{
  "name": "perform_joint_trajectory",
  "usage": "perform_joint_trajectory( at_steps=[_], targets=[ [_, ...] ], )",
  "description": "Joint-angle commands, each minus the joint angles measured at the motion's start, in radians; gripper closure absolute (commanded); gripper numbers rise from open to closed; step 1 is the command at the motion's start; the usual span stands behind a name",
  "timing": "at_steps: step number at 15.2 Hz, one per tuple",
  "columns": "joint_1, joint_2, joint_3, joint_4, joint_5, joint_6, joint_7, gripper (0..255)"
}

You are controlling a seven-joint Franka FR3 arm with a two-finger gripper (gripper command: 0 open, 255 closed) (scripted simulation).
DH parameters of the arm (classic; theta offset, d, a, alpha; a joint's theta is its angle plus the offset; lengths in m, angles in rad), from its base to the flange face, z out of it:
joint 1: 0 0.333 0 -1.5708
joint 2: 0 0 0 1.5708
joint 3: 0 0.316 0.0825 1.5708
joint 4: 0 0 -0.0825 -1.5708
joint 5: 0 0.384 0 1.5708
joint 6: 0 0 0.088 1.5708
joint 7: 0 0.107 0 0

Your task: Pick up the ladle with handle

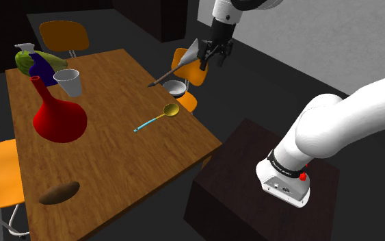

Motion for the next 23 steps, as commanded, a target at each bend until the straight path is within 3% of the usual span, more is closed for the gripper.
perform_joint_trajectory(
  at_steps=[1, 13, 23],
  targets=[
    [0.001, 0.068, -0.003, -0.014, 0.004, 0.080, -0.009, 0],
    [0.012, 0.496, -0.014, 0.056, 0.051, 0.419, -0.062, 0],
    [0.004, 0.861, -0.003, 0.243, 0.105, 0.581, -0.109, 0]
  ],
)
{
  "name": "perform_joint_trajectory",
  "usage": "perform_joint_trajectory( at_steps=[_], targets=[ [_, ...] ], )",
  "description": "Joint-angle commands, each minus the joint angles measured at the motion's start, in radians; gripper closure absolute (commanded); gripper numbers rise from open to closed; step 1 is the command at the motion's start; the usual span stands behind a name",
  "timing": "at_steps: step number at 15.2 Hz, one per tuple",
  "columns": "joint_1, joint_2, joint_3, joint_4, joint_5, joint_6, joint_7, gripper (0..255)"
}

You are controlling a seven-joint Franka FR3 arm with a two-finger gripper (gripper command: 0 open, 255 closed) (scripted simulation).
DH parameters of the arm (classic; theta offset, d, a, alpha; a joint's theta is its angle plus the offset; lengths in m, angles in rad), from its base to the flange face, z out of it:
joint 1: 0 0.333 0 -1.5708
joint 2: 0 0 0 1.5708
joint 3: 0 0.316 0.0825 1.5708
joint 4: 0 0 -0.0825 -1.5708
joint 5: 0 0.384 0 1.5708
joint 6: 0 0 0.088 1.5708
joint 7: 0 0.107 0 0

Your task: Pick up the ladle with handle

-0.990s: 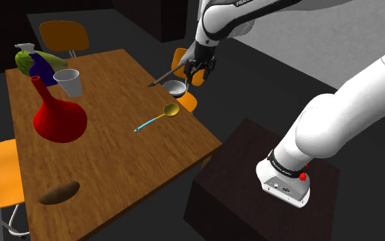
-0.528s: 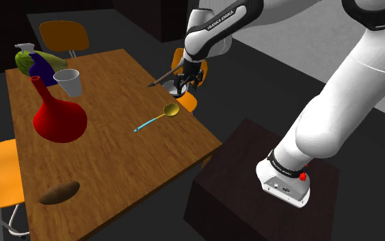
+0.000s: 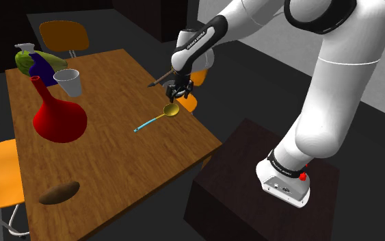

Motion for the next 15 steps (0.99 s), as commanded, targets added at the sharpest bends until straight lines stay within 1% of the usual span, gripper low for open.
perform_joint_trajectory(
  at_steps=[1, 7, 9, 10, 15],
  targets=[
    [-0.002, 0.043, 0.003, 0.023, 0.007, 0.020, -0.006, 0],
    [-0.009, 0.118, 0.014, 0.027, 0.025, 0.090, -0.026, 0],
    [-0.009, 0.118, 0.014, 0.027, 0.025, 0.090, -0.025, 0],
    [-0.009, 0.119, 0.014, 0.028, 0.025, 0.090, -0.026, 255],
    [-0.009, 0.119, 0.014, 0.028, 0.025, 0.089, -0.025, 255]
  ],
)
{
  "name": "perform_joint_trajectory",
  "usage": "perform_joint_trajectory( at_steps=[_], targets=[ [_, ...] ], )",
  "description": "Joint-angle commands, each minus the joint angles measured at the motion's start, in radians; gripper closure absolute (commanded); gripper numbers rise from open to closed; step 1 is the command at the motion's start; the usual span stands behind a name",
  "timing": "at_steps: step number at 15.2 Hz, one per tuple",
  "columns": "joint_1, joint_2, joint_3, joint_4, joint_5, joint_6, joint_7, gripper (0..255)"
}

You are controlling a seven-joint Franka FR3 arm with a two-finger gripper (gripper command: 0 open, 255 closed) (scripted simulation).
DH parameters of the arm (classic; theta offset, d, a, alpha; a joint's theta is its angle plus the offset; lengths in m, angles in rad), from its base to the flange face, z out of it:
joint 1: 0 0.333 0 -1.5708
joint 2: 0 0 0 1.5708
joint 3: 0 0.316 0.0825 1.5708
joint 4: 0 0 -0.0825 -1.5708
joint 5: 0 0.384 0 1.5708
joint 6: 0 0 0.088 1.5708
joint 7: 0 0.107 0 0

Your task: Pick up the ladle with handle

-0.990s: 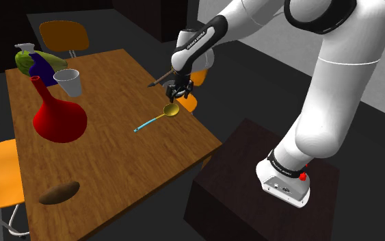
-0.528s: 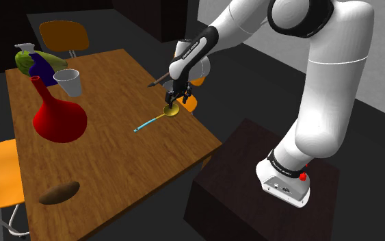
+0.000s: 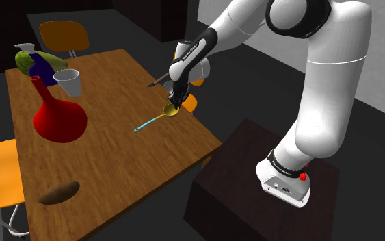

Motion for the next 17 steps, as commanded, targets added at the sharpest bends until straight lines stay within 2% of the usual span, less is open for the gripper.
perform_joint_trajectory(
  at_steps=[1, 4, 17],
  targets=[
    [0.000, 0.000, 0.000, 0.000, 0.000, 0.000, 0.000, 255],
    [0.000, 0.000, 0.000, -0.001, 0.000, 0.001, 0.000, 255],
    [0.012, -0.143, -0.019, -0.001, -0.036, -0.141, 0.037, 255]
  ],
)
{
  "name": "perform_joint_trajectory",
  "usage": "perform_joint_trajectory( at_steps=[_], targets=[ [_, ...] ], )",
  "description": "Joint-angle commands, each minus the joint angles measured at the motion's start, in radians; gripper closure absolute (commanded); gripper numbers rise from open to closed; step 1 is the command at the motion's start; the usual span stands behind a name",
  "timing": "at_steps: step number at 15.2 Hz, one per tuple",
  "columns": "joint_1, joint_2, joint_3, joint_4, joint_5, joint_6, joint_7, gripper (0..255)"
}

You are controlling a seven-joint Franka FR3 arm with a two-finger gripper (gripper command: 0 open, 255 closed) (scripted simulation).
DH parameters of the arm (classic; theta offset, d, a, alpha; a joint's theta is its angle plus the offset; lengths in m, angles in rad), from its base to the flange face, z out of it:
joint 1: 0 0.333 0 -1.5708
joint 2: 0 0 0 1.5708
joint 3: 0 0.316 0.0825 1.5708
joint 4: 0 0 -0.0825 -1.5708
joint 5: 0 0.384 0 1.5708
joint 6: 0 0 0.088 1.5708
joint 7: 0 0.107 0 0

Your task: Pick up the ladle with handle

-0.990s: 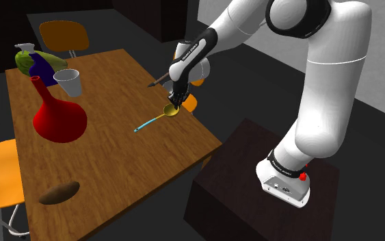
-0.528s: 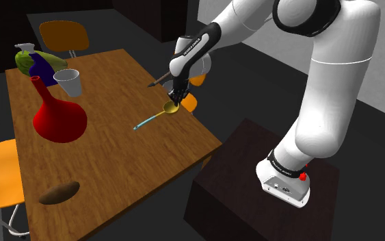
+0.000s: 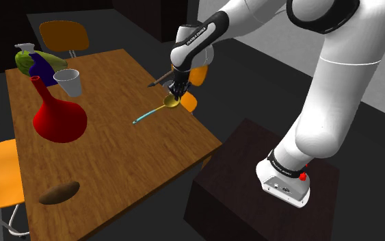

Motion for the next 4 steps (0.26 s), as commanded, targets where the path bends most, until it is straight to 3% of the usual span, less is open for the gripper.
perform_joint_trajectory(
  at_steps=[1, 4],
  targets=[
    [0.002, -0.019, -0.002, 0.004, -0.006, -0.024, 0.007, 255],
    [0.002, -0.031, -0.003, 0.006, -0.009, -0.037, 0.010, 255]
  ],
)
